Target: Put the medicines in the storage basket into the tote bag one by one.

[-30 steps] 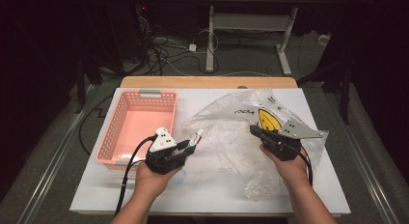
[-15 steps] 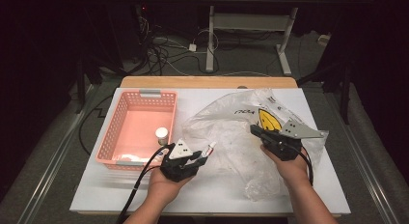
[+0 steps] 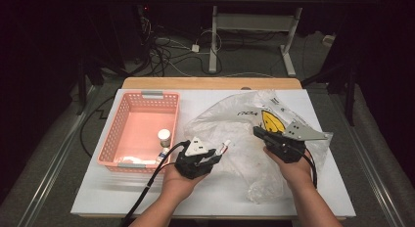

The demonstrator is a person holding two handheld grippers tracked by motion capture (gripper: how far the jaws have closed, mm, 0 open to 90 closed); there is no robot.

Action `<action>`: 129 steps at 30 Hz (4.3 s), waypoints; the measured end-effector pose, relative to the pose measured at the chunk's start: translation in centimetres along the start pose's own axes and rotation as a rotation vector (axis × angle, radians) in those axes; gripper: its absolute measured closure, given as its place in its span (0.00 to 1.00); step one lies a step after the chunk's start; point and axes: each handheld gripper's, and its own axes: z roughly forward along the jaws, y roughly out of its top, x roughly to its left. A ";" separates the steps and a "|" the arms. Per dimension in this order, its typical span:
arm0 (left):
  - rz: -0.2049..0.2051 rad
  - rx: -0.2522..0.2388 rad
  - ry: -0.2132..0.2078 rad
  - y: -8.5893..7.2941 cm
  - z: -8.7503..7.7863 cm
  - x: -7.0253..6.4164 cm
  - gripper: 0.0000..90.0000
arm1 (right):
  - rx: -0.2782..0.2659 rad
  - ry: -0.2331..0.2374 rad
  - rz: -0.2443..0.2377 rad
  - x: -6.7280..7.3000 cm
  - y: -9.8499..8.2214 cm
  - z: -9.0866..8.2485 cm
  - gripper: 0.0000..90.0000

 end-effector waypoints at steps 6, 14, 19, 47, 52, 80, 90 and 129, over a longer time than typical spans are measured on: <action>0.010 -0.002 -0.005 1.4 1.7 0.1 0.76 | -0.007 -0.001 -0.001 0.0 0.2 -0.1 1.00; 0.021 0.014 0.001 2.8 4.2 0.2 0.76 | -0.010 0.000 0.004 0.0 0.2 -0.1 1.00; 0.026 0.024 0.011 3.5 5.7 0.3 0.76 | -0.019 0.000 0.008 -0.1 0.3 -0.2 1.00; 0.015 -0.008 0.051 5.3 12.1 1.3 0.76 | -0.039 -0.010 0.029 -0.9 0.5 -0.6 1.00; -0.005 0.010 0.044 5.1 13.0 1.6 0.75 | -0.045 -0.012 0.030 -1.0 0.5 -0.7 1.00; -0.046 0.004 -0.110 2.6 5.0 -0.1 0.16 | -0.033 -0.013 0.026 -0.8 0.4 -0.8 1.00; -0.049 -0.016 -0.070 1.8 1.4 -0.5 0.00 | -0.023 -0.018 0.022 -0.7 0.3 -0.8 1.00; -0.176 -0.028 0.245 -3.3 -9.7 7.2 0.00 | -0.023 -0.026 0.020 -0.7 0.2 -1.0 1.00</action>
